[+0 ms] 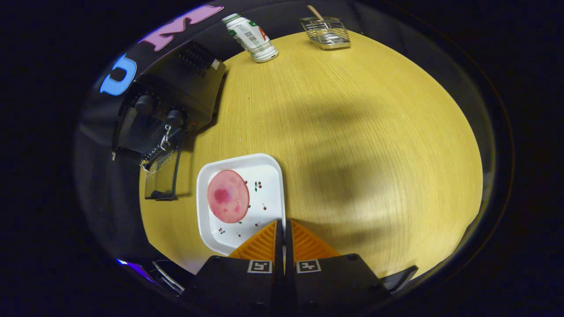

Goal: Open the toaster oven, put the food inside, and close the toaster oven door.

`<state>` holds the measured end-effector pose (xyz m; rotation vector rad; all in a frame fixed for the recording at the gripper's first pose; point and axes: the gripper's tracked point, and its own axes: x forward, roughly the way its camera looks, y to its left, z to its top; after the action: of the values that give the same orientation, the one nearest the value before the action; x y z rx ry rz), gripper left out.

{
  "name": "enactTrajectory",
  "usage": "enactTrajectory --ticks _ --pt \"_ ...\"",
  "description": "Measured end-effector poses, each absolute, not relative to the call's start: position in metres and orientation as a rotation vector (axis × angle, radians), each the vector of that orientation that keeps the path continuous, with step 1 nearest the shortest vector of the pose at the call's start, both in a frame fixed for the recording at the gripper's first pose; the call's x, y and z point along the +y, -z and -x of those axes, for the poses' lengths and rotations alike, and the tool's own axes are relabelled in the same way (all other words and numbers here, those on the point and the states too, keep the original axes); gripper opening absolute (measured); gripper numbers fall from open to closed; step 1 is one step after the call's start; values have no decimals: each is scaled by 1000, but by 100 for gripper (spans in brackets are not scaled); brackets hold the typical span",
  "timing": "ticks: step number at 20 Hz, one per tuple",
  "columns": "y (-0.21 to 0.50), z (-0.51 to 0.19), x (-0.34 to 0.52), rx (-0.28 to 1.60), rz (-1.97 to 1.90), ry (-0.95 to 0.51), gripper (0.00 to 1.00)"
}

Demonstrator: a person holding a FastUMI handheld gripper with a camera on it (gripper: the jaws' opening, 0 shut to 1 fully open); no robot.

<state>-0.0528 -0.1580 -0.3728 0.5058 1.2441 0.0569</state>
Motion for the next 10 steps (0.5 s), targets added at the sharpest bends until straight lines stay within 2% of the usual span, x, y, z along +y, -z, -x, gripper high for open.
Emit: enactTrajectory --ticks 10 --pt "330 106 -146 1104 -981 60 5"
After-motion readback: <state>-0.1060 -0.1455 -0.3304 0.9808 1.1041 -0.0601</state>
